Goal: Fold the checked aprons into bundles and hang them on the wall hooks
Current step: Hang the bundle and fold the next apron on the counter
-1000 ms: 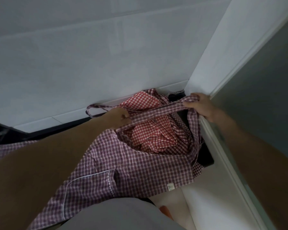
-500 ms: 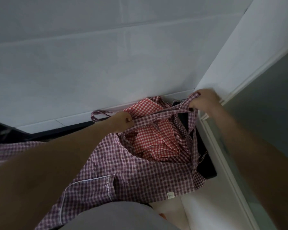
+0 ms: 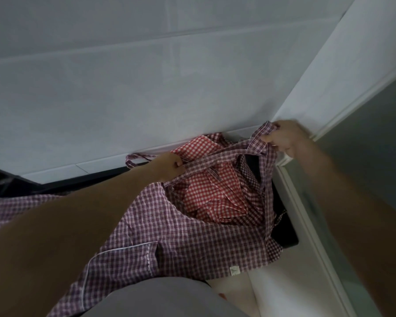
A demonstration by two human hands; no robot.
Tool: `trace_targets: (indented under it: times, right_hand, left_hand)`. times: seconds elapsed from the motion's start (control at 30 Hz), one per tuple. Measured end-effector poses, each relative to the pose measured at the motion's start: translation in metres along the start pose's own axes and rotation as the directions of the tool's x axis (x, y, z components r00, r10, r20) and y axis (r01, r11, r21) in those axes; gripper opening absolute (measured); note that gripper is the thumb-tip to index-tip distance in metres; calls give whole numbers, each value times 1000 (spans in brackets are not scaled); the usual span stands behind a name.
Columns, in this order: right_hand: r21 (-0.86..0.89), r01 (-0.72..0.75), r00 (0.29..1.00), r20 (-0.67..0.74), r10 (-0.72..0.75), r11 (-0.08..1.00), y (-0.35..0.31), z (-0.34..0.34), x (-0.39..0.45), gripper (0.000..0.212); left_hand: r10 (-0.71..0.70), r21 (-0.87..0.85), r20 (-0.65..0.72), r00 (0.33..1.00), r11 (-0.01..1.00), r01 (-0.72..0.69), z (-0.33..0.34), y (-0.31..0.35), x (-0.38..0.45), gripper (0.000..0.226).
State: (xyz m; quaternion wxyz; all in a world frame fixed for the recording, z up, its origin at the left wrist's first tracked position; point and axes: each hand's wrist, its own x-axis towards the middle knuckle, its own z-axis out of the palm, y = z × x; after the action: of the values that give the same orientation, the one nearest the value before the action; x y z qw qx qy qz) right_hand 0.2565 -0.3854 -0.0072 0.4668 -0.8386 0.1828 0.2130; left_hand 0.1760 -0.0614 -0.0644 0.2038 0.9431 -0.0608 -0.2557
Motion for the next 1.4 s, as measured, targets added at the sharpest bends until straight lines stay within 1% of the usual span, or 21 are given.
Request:
trace_targets:
  times: [0.1, 0.2, 0.3, 0.47, 0.5, 0.57, 0.6, 0.63, 0.67, 0.73, 0.77, 0.83, 0.87, 0.9, 0.97, 1.07, 1.13, 1.2, 1.3, 1.37, 1.4]
  right_hand:
    - [2, -19, 1000, -7, 19, 1000, 1, 6, -3, 42]
    - [-201, 30, 999, -23, -35, 979, 6, 10, -5, 28]
    - [-435, 59, 988, -105, -116, 898, 10, 16, -2, 38]
    - [-491, 115, 948, -207, -244, 863, 14, 25, -1, 49]
    - [-462, 145, 947, -192, -258, 875, 14, 25, -1, 51]
    - [-362, 198, 969, -68, -237, 911, 15, 21, -3, 51]
    - [-372, 194, 979, 17, -202, 908, 16, 19, -4, 66]
    - [-464, 201, 980, 91, -179, 863, 17, 17, -7, 85]
    - [-578, 231, 973, 128, -192, 783, 22, 18, -9, 95]
    - [-749, 284, 935, 78, -345, 599, 35, 26, -15, 81]
    - [-768, 321, 886, 37, -462, 554, 42, 32, -21, 69]
    - [-695, 457, 789, 31, -613, 554, 57, 47, -36, 48]
    - [-661, 502, 775, 56, -630, 558, 67, 55, -43, 38]
    - [-652, 518, 776, 85, -624, 554, 77, 62, -48, 27]
    - [-690, 423, 864, 110, -492, 588, 97, 71, -54, 18]
    - [-805, 160, 954, -23, -300, 571, 122, 69, -56, 44]
    - [-777, 36, 972, -119, -203, 629, 132, 62, -58, 49]
    - [-665, 44, 979, -118, -164, 746, 139, 57, -60, 46]
    - [-318, 98, 980, -132, -147, 943, 138, 53, -64, 27]
    - [-23, 28, 984, -174, -31, 999, 135, 47, -65, 18]
    - [140, -6, 989, -143, 26, 990, 132, 44, -65, 20]
  left_hand:
    - [8, 8, -6, 1000, 1000, -7, -1, 0, -1, 27]
    - [-1, 13, 6, 1000, 1000, 1, -1, -1, -2, 27]
    - [-10, 2, 16, 1000, 1000, 10, -2, -1, -1, 28]
    - [-16, 17, 12, 1000, 1000, 16, -3, 5, -4, 30]
    - [-21, 20, 14, 1000, 1000, 21, -3, 6, -4, 29]
    - [-35, 17, 8, 999, 999, 35, -2, 7, -4, 29]
    - [-40, 14, -2, 999, 999, 40, -1, 6, -4, 29]
    - [-54, 10, -11, 998, 999, 54, 0, 5, -3, 29]
    - [-67, 8, -26, 997, 998, 67, 0, 5, -3, 29]
    - [-95, 7, -69, 993, 995, 95, 3, 6, -1, 28]
    - [-104, 0, -89, 991, 994, 105, 4, 7, -1, 27]
    - [-118, -10, -116, 986, 993, 118, 5, 12, -3, 25]
    - [-121, -23, -117, 986, 993, 119, 7, 14, -3, 27]
    - [-132, -44, -117, 984, 991, 128, 8, 14, -1, 32]
    - [-162, -91, -147, 976, 985, 149, 12, 14, 1, 38]
    - [-249, -220, -254, 934, 956, 195, 15, 10, 1, 34]
    - [-314, -312, -315, 896, 925, 215, 15, 10, -2, 33]
    - [-328, -320, -333, 884, 921, 221, 16, 14, -6, 35]
    - [-309, -301, -297, 904, 928, 218, 16, 22, -7, 34]
    - [-313, -298, -300, 901, 928, 223, 18, 27, -7, 28]
    - [-322, -276, -329, 888, 932, 236, 21, 28, -6, 26]
